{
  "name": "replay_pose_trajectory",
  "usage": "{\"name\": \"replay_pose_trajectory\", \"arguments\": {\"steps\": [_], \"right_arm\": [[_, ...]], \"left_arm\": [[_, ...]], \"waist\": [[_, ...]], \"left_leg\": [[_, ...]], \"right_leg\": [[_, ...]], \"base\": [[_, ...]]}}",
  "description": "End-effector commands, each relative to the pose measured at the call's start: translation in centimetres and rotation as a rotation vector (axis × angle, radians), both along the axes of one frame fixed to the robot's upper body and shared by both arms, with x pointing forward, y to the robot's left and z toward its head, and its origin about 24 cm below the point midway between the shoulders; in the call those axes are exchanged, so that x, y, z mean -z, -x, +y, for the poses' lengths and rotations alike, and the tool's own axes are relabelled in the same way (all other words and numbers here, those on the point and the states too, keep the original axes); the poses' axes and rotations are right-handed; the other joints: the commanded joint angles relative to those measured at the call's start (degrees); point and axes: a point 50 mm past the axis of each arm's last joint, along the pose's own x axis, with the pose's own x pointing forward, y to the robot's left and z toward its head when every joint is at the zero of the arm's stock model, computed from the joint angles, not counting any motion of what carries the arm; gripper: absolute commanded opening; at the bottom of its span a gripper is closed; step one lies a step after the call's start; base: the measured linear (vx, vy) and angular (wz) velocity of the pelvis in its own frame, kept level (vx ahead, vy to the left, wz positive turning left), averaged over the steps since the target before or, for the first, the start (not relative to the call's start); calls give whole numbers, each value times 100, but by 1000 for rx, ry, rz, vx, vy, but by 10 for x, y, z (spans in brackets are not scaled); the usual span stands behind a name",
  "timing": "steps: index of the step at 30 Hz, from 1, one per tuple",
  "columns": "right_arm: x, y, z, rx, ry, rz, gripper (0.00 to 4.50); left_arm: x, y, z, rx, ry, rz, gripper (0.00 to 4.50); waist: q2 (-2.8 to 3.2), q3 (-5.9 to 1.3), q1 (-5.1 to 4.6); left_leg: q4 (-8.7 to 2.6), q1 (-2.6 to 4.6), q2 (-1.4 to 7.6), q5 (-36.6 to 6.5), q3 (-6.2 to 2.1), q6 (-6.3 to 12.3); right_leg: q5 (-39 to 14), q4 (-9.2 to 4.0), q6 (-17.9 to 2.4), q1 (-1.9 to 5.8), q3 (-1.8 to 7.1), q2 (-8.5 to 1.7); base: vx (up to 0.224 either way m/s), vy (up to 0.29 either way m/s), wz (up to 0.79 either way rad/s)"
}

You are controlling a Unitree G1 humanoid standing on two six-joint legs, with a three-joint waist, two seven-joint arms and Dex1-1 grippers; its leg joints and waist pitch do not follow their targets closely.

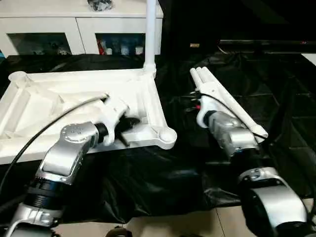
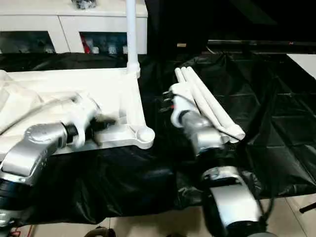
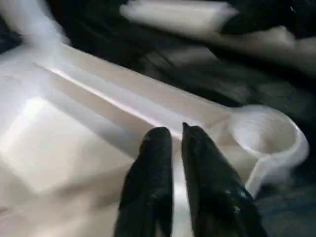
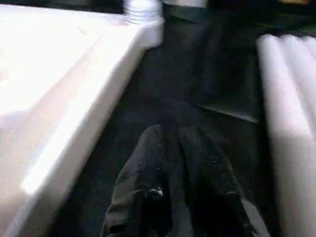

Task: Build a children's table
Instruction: Rotate table base, then pick table leg

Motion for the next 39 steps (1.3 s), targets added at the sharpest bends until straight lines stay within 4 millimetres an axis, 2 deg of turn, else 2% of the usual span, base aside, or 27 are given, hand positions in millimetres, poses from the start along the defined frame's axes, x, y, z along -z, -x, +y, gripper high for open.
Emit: {"name": "replay_pose_trajectory", "arguments": {"steps": [1,2,3,5,6,9,10,13,16,17,18,20,23,24,26,38,39], "right_arm": [[-13,-5,-10,60,13,-18,108],[-15,-6,-14,75,13,-16,119],[-16,-7,-19,92,17,-11,127],[-16,-7,-21,98,23,-7,140],[-17,-7,-25,112,25,-2,151],[-18,-8,-26,117,22,0,174],[-19,-9,-28,130,23,1,182],[-18,-10,-32,151,24,21,218],[-14,-10,-36,170,33,56,233],[-13,-10,-37,175,33,63,245],[-13,-11,-38,177,34,71,255],[-12,-11,-38,175,28,87,275],[-11,-12,-38,182,37,108,290],[-11,-12,-38,185,44,109,300],[-8,-13,-41,212,66,134,329],[-1,-11,-47,228,80,282,332],[0,-10,-48,224,86,301,332]], "left_arm": [[-9,-4,1,-66,74,-49,87],[-10,-4,0,-88,106,-53,105],[-10,-4,-4,-97,129,-52,118],[-10,-4,-5,-91,128,-49,127],[-7,-3,-11,-83,123,-40,136],[-6,-2,-13,-76,120,-32,168],[-5,-1,-17,-48,98,-21,173],[-5,3,-22,19,95,18,213],[-6,7,-27,71,74,18,234],[-6,9,-28,83,68,19,234],[-6,10,-29,91,71,26,249],[-5,13,-30,100,76,36,265],[-4,17,-31,111,67,48,282],[-4,17,-31,112,62,48,295],[-1,19,-29,101,31,46,313],[4,28,-34,166,-5,94,321],[5,29,-34,177,-10,103,321]], "waist": [[121,-445,-24],[104,-450,-25],[117,-459,-23],[104,-464,-22],[129,-465,-35],[112,-474,-35],[152,-476,-29],[127,-481,-32],[101,-474,-20],[109,-473,-18],[114,-470,-16],[68,-469,-15],[69,-461,-14],[44,-458,-6],[33,-459,-8],[58,-466,-6],[41,-461,-10]], "left_leg": [[-366,192,147,-2050,-115,-374],[-362,177,145,-1996,-114,-366],[-351,181,143,-1981,-110,-349],[-350,176,141,-1955,-111,-306],[-349,157,137,-1918,-117,-296],[-336,156,141,-1808,-109,-266],[-332,153,139,-1754,-112,-255],[-324,155,137,-1703,-101,-235],[-323,152,140,-1690,-94,-231],[-321,157,141,-1687,-93,-227],[-321,155,141,-1684,-94,-230],[-323,151,143,-1688,-89,-222],[-320,145,145,-1681,-87,-216],[-322,145,145,-1690,-86,-201],[-324,152,151,-1671,-90,-218],[-308,142,141,-1619,-84,-232],[-308,137,138,-1637,-79,-230]], "right_leg": [[-1468,-432,-953,219,186,-268],[-1464,-423,-926,224,186,-275],[-1433,-426,-899,206,182,-266],[-1423,-431,-872,202,176,-263],[-1372,-423,-871,213,176,-265],[-1185,-411,-920,221,175,-263],[-1091,-396,-952,220,173,-259],[-1003,-383,-1013,224,170,-259],[-1016,-387,-1038,233,170,-260],[-1020,-384,-1052,226,169,-262],[-1018,-382,-1048,226,170,-263],[-1082,-387,-1038,234,170,-268],[-1185,-390,-1020,227,174,-276],[-1309,-397,-980,224,174,-284],[-1372,-398,-941,215,172,-285],[-1200,-369,-979,216,167,-273],[-1221,-374,-972,218,168,-271]], "base": [[0,0,0],[0,0,0],[0,0,0],[0,0,0],[0,0,0],[0,0,0],[0,0,0],[0,0,0],[0,0,0],[0,0,0],[0,0,0],[0,0,0],[0,0,0],[0,0,0],[0,0,0],[0,0,0],[0,0,0]]}}
